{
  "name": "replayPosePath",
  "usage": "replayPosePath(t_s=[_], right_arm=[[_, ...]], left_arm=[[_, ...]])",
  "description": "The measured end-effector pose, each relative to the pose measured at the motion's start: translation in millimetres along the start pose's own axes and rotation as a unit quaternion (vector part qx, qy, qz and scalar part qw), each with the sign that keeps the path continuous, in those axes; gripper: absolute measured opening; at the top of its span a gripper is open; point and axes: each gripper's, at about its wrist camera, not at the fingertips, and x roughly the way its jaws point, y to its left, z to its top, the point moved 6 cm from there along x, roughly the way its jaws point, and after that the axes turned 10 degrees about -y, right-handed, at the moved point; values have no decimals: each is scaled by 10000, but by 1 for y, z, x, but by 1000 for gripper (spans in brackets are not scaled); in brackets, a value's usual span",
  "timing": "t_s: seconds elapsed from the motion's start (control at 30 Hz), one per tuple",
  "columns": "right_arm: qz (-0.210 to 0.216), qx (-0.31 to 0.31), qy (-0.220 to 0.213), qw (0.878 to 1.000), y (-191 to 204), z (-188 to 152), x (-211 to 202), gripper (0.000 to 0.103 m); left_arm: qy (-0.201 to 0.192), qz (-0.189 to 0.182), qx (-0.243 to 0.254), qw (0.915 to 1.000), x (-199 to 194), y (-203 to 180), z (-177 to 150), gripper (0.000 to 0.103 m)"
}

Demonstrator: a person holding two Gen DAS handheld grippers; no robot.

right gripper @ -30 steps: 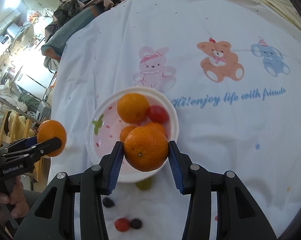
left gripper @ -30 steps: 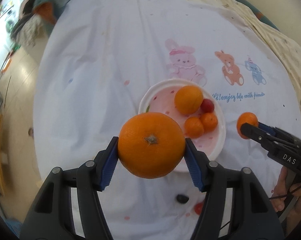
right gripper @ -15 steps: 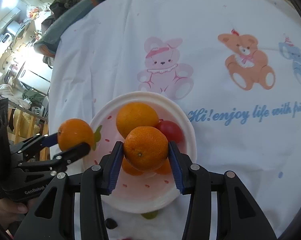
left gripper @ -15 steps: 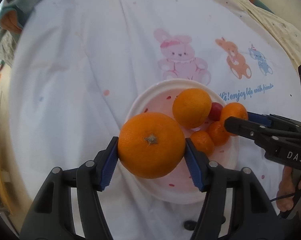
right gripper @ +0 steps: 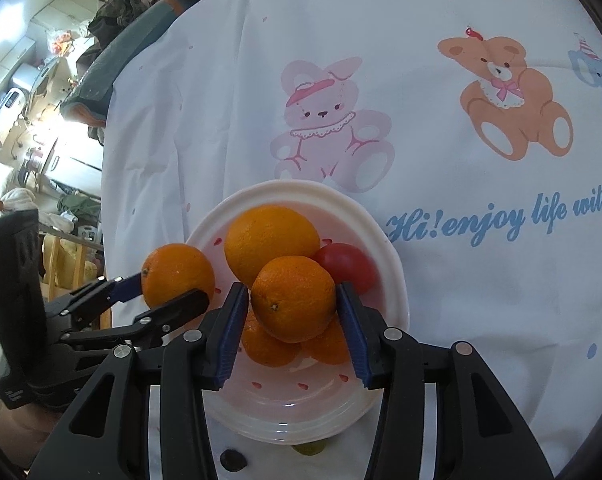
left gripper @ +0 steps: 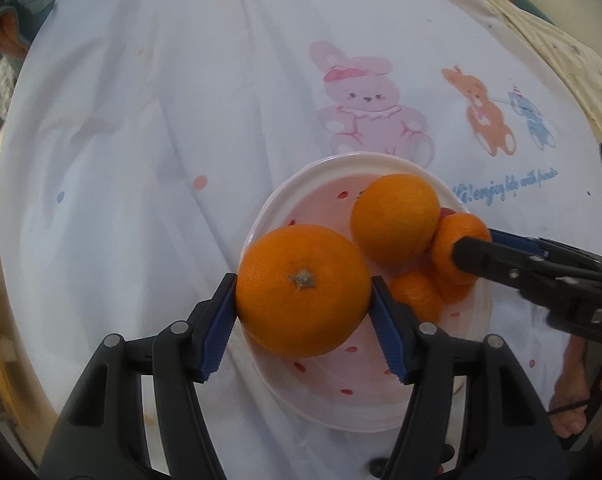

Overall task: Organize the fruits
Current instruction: 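Lower the orange and tangerine onto the pink plate and open both tools, then move the left tool to a dark purple plum and close on it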

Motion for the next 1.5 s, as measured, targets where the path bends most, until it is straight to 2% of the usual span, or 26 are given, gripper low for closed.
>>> replayPosePath(t_s=[0.1,0.17,0.2,0.23,0.3,0.37,0.77,0.93,1.0,1.13,1.2,1.33,1.5], right_arm=[[57,7,25,10000,2,-1,-2,54],[92,43,-29,9999,2,0,-5,61],[93,86,-55,9999,2,0,-7,65],[66,100,-68,9999,1,0,-8,66],[77,129,-125,9998,1,1,-12,66],[68,128,-162,9998,1,2,-14,67],[-18,106,-271,9996,4,2,-37,70],[-38,104,-329,9994,9,2,-55,70],[-51,95,-380,9992,11,1,-65,70],[-45,140,-457,9988,12,-9,-87,70],[-44,158,-480,9987,10,-16,-97,70],[-114,224,-535,9983,3,-29,-115,70],[-203,260,-639,9974,3,-54,-138,70]], left_arm=[[38,-17,70,10000,1,-2,-1,61],[75,-8,104,9999,2,-2,-2,64],[86,32,110,9999,3,-1,-3,69],[59,49,110,9999,2,0,-3,72],[-35,14,103,9999,-1,0,-1,84],[-147,46,104,9998,-5,2,3,90],[-424,83,-173,9989,-27,12,12,90],[-665,27,-264,9974,-56,7,11,90],[-674,115,-277,9973,-69,6,9,90],[-861,-20,-515,9950,-112,7,-3,90],[-893,92,-387,9952,-126,5,-15,90],[-838,125,-231,9961,-139,0,-34,90],[-764,154,-367,9963,-144,-1,-55,90]])
